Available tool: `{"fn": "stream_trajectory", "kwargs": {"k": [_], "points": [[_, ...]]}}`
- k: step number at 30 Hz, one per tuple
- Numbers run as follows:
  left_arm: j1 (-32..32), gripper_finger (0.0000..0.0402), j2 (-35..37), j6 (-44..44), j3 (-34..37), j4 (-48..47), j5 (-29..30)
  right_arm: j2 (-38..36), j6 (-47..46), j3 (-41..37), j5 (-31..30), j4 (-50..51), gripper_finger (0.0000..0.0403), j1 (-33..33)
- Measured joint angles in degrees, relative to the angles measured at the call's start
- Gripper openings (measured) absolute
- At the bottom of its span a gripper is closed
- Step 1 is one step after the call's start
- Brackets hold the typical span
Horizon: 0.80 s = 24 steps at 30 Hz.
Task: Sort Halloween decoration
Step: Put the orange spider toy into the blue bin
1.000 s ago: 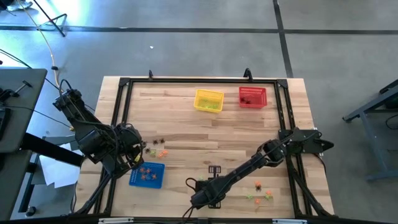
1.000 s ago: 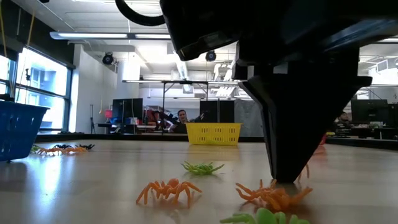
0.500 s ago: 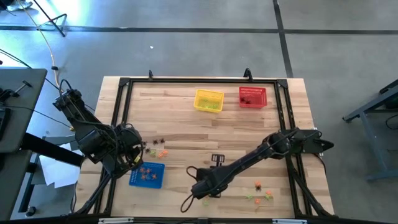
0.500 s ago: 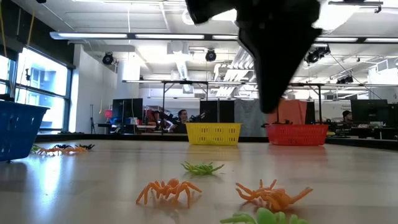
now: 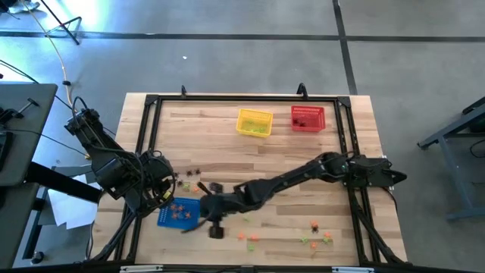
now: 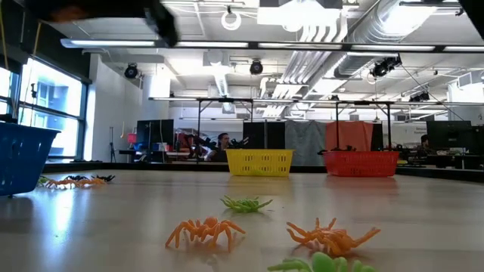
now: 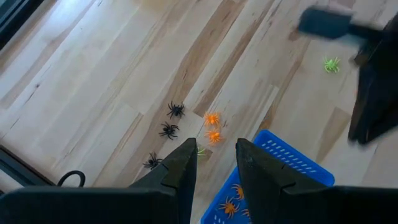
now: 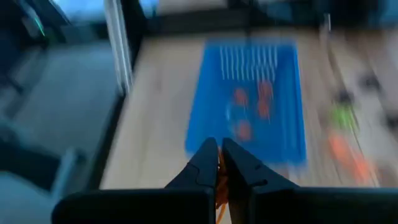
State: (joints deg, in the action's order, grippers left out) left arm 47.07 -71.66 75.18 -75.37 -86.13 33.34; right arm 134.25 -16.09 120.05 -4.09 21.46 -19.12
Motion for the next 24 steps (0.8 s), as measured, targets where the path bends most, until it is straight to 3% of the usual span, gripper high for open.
{"fn": "stream_trajectory", "kwargs": {"k": [3, 11, 19, 24], "points": [[0.00, 0.0099, 0.00, 0.01, 0.00, 0.00, 0.00, 2.26, 0.08, 0.06, 2.26, -9.00, 0.0002, 1.57], [0.00, 0.0099, 0.00, 0.17, 0.00, -0.06, 0.02, 8.53, -2.51, 0.01, 2.94, -20.48, 0.0002, 4.14], [0.00, 0.0099, 0.00, 0.22, 0.00, -0.02, 0.02, 11.38, -4.88, 0.01, 3.75, -22.66, 0.0007, 4.07], [0.00, 0.0099, 0.00, 0.65, 0.00, -0.01, 0.03, 11.76, -4.65, 0.04, 4.19, -22.53, 0.0048, 3.54]]}}
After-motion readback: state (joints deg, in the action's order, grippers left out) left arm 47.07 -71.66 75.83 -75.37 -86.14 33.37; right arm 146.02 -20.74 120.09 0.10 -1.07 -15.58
